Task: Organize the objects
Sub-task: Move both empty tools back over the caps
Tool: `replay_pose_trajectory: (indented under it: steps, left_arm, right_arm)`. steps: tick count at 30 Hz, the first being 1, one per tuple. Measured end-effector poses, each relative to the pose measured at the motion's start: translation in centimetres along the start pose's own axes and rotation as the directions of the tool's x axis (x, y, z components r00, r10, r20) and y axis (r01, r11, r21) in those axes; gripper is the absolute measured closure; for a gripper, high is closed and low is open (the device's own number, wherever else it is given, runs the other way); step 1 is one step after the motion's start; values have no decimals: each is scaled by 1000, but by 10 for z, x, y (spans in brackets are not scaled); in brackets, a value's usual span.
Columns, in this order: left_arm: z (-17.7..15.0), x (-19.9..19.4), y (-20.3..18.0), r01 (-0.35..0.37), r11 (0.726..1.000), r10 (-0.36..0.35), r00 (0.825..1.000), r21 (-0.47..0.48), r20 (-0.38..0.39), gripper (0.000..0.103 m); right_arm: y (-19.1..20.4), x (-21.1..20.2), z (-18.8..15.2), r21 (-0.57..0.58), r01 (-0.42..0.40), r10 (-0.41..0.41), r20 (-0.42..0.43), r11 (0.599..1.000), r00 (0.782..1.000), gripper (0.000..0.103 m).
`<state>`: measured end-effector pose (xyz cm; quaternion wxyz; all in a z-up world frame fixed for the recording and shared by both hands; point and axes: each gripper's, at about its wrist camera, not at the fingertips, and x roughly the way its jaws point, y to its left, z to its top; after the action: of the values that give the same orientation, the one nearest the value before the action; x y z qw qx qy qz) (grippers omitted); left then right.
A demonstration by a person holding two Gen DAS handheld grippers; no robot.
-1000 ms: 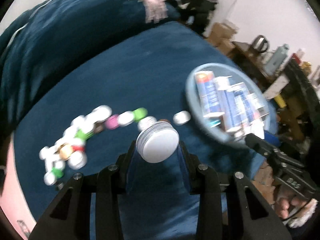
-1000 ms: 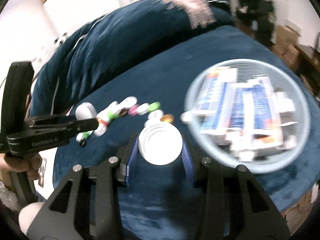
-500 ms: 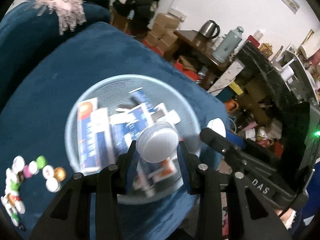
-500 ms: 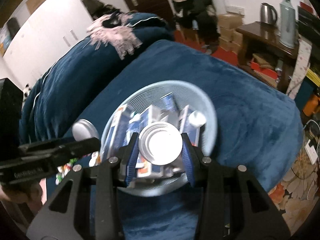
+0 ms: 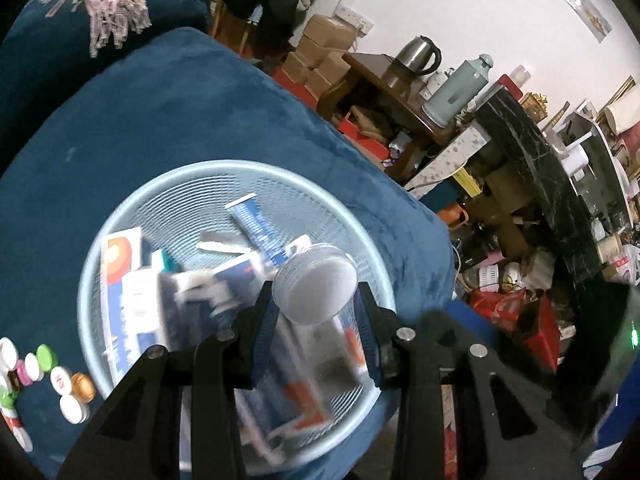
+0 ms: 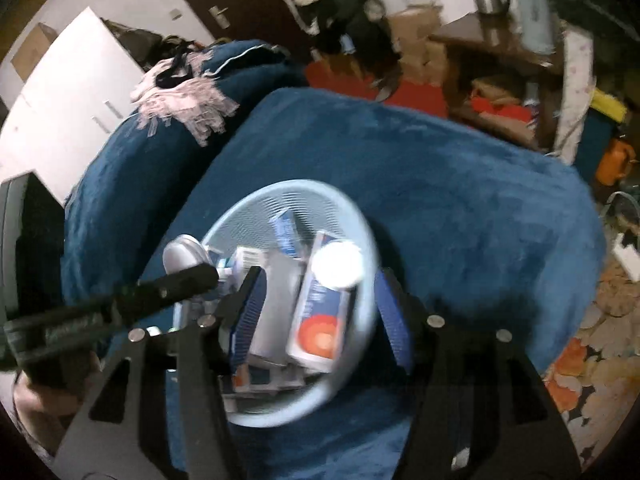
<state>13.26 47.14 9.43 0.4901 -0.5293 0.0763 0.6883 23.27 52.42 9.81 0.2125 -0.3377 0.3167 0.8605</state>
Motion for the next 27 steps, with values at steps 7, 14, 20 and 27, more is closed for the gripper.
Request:
replay_pose_trajectory:
  steps: [7,14,20,27]
  left_arm:
    - [8,9,-2,-81,995,83,996,-59,40,1]
    - [-17,-38,34,-244,967,251,962,-73,111,1]
    - [-55,-95,86,-373,922,385,909,-99,161,1]
    - [-119,-169,167,-443,867,485,857,-229,175,0]
  right_arm:
    - [-5,-16,-6,-56,62,-60,41,996,997,45]
    - [14,-16,-6,-109,55,-49,52,993,997,45]
    - [48,-11,-20,-170,2,6,47,985,999,32]
    - [117,4,-51,-281,-102,104,-8,954,995,26]
